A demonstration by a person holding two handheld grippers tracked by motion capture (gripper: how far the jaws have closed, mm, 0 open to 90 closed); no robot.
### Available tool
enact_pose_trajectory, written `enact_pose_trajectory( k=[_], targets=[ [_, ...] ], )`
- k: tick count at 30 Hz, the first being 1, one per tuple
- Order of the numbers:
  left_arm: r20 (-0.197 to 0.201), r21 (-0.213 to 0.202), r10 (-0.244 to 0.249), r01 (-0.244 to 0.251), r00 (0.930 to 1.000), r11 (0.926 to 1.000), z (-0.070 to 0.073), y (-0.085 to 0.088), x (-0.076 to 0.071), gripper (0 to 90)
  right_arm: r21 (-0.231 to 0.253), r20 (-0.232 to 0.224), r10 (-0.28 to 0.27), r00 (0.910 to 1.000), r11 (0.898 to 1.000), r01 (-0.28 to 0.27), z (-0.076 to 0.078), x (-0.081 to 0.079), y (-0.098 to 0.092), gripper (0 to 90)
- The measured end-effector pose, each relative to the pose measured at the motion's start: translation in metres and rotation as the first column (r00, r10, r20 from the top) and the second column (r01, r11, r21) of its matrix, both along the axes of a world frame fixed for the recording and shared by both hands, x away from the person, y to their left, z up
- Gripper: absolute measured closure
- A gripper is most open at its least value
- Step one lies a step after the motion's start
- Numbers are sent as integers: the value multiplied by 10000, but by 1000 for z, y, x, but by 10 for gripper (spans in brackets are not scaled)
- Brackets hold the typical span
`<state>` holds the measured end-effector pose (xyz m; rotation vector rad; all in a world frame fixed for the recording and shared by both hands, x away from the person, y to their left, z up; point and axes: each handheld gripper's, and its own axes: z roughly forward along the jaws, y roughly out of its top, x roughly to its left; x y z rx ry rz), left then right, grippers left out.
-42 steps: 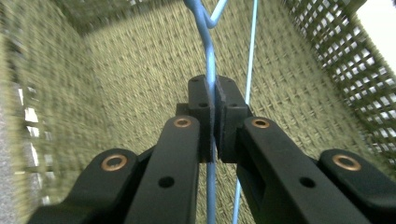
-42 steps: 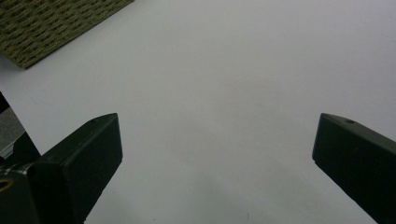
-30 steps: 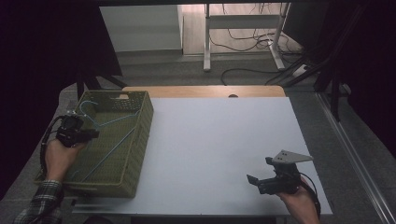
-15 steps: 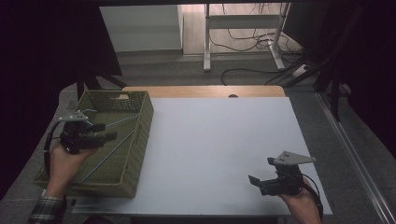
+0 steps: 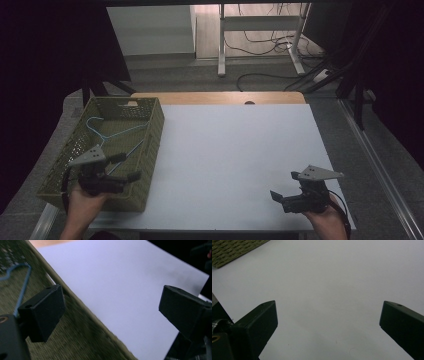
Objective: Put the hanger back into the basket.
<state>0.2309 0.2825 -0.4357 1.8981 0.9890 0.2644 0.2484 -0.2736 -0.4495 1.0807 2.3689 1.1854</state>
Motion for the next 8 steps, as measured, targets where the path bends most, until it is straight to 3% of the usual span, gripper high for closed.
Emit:
enact_pose_trajectory(
  k=[2, 4, 8],
  targets=[
    [108, 255, 41, -44, 9999, 9997, -3, -4, -6, 64, -60, -13, -8, 10000, 10000, 8, -1, 0, -1, 12],
    [-101, 298, -43, 46, 9999, 9995, -8, -8, -11, 56, -161, -43, 2, 10000, 9999, -3, -3, 0, -1, 12],
    [-32, 1064, 66, -62, 10000, 9943, -14, -15, -12, 41, -325, -29, 86, 10000, 9994, -87, -6, 0, 2, 12]
  ],
)
